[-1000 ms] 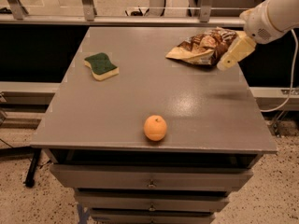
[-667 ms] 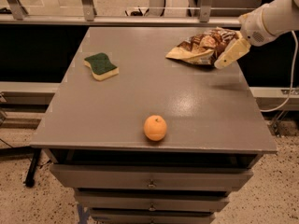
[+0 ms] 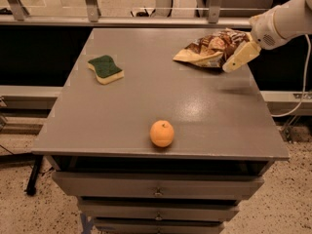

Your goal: Move brown chip bag near sponge

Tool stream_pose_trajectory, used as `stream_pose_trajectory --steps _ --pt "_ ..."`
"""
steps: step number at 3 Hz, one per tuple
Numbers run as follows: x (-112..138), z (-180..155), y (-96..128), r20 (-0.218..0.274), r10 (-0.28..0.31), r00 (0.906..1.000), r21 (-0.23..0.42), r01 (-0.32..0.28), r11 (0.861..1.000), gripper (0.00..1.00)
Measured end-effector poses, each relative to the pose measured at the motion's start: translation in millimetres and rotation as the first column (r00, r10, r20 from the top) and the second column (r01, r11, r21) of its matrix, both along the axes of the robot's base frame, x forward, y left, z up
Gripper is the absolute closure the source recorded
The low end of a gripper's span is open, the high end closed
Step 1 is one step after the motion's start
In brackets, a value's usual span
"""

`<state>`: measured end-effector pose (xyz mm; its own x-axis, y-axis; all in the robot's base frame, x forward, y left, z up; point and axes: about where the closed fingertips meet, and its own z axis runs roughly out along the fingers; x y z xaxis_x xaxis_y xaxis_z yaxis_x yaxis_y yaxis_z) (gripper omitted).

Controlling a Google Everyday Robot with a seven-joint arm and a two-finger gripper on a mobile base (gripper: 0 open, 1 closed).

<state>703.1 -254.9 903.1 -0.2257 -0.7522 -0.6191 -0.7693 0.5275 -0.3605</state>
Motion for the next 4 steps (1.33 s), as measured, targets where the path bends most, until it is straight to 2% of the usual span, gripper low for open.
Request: stream_pose_trajectory --steps 2,3,4 --pt "40.3 -7.7 21.0 0.047 -0.045 0.9979 0.106 0.039 0.994 0.0" --pt "58.7 -21.3 31.1 0.027 -0.058 0.9979 0.123 0.054 0.991 0.0" --pt "66.4 -38.4 31.4 -0.005 -0.075 0.9971 0.123 0.075 0.99 0.17"
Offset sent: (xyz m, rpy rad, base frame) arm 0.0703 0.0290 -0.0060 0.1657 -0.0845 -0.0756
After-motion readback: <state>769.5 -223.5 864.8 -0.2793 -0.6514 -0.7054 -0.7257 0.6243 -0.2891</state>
